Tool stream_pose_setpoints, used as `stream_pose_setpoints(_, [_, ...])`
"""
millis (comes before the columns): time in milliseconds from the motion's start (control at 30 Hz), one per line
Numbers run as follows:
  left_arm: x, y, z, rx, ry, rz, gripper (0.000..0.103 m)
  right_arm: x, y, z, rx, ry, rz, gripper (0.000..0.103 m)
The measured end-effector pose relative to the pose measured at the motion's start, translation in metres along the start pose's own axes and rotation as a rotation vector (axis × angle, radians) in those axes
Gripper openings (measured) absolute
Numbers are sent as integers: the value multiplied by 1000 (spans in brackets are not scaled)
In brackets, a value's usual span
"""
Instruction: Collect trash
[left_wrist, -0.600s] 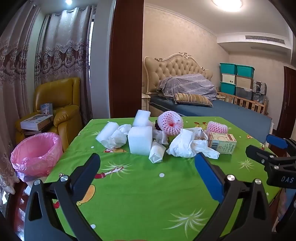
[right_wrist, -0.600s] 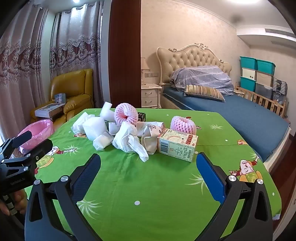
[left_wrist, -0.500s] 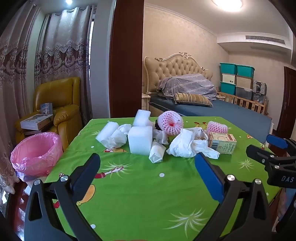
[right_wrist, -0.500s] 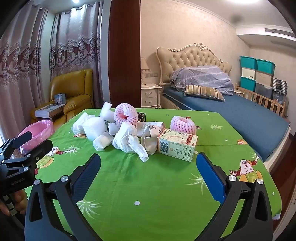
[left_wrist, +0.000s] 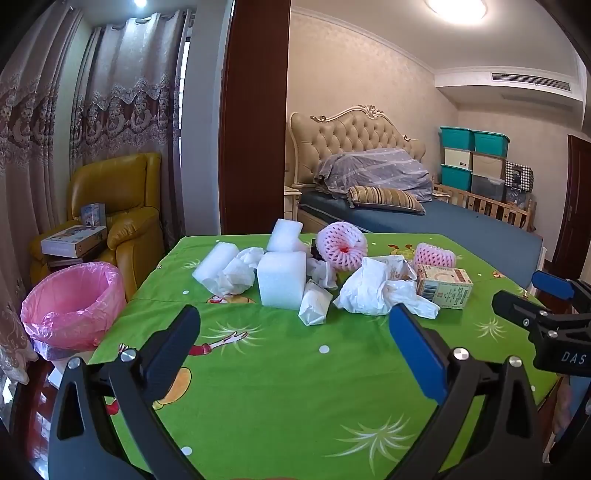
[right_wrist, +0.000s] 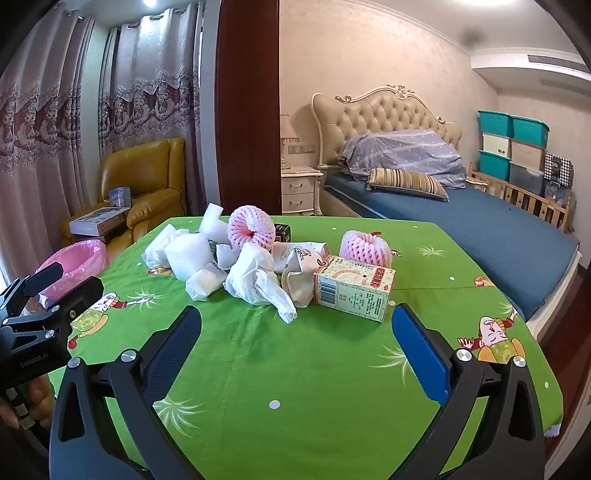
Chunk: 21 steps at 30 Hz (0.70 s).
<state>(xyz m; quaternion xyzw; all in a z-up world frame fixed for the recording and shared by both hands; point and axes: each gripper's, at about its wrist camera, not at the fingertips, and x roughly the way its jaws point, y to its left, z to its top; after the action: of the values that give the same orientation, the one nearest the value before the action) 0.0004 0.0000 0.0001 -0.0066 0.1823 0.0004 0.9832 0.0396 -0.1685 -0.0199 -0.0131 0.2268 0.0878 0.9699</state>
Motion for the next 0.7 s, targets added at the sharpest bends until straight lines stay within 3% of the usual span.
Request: stream_pose_setpoints(700, [3,-2,0,-1,2,-4,99,3,-2,2,10,7,4,97])
